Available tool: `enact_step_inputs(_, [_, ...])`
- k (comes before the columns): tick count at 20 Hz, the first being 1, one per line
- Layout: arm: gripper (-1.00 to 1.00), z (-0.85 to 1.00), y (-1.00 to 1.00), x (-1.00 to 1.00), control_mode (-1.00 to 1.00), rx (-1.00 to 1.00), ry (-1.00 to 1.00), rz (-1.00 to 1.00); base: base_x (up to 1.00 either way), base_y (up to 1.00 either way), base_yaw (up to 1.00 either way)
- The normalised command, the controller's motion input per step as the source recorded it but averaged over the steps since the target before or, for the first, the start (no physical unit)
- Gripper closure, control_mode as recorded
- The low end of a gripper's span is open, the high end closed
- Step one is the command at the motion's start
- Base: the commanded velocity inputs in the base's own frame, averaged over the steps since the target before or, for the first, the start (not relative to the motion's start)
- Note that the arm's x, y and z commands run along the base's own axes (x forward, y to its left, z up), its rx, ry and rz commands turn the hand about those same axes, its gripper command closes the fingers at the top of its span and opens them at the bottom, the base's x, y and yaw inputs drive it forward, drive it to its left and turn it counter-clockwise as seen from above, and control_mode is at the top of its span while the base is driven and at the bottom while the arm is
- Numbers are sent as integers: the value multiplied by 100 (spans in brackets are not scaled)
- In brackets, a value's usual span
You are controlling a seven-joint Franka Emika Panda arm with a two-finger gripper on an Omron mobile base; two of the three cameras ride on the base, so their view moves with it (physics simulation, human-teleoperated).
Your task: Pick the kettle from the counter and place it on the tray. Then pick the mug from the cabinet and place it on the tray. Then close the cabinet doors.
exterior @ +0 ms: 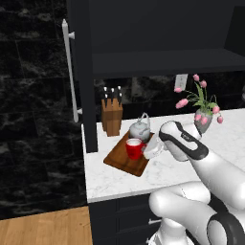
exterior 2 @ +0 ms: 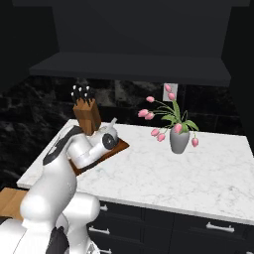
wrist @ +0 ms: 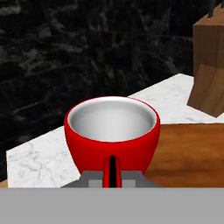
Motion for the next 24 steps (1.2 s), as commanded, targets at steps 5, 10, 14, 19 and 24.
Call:
enact_step_inputs(5, [100, -18, 0, 22, -100, 7, -2, 0, 0, 0, 0])
enact_step_inputs(10, [100, -21, 0, 16, -100, 5, -4, 0, 0, 0, 0])
enact_step_inputs(14, [100, -28, 6, 4, -100, 0, -1, 0, 0, 0, 0])
enact_step_inputs(19, [100, -14, 3, 0, -100, 0, 0, 0, 0, 0, 0])
enact_step_inputs(24, [100, -10, 1, 0, -100, 1, -3, 0, 0, 0, 0])
